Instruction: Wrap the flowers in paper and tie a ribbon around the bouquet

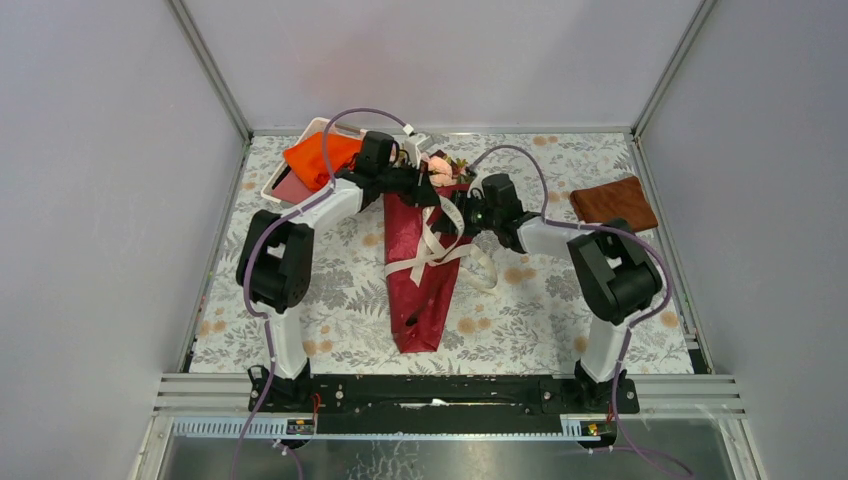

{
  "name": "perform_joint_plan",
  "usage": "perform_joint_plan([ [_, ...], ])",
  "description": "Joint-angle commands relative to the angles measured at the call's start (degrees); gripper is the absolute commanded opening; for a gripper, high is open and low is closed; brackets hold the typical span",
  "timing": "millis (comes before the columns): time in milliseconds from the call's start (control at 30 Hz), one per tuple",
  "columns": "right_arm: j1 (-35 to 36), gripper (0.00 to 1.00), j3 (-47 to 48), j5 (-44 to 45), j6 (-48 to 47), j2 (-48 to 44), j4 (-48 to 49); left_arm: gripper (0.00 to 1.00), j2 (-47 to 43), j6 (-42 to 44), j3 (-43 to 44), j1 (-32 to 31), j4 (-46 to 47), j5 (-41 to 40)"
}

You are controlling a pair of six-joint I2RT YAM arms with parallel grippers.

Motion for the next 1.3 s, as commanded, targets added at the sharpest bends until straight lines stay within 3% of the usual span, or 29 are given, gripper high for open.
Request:
perform_joint_plan([
  [0,0.4,0.5,0.94,8.72,-3.26,-6.62,-2.41,0.0,-1.42,2.01,-1.68,0.96,4.02,-4.29],
  [167,0.36,0.42,2.36,5.79,-5.4,-5.07,-5.2,0.0,-2.95,7.13,-2.28,1.04,-0.57,-6.93],
  [400,-0.15,0.53,-0.49,2.27,-7.24,-10.34,-3.01,0.0,-1.88,9.65,-5.81,0.62,-0.17,-8.62],
  [700,0.78,0.67,-1.03,20.57,-15.03,-19.61,-12.26,0.0,-1.8,9.5,-5.67,0.34,1.27,-8.71],
  [867,1.9,0.64,0.31,8.17,-19.08,-16.84,-12.82,0.0,-1.88,10.19,-5.8,0.32,1.29,-9.55],
  [1100,1.89,0.64,5.79,10.51,-18.02,-8.21,-19.21,0.0,-2.38,11.24,-6.26,0.24,0.97,-9.73],
  [1167,1.89,0.6,6.17,9.6,-17.42,-6.43,-19.17,0.0,-2.56,11.79,-6.29,0.23,0.78,-9.76],
  [1200,1.9,0.52,6.31,8.63,-16.88,-5.68,-19.01,0.0,-2.6,12.06,-6.28,0.17,0.6,-9.83],
  [1233,1.85,0.31,6.4,8.2,-16.23,-5.06,-18.97,0.0,-2.75,12.56,-6.15,0.15,0.25,-9.98],
  [1267,1.85,0.17,6.38,8.07,-15.5,-4.79,-18.88,0.0,-2.9,12.85,-5.8,0.08,-0.21,-10.12],
])
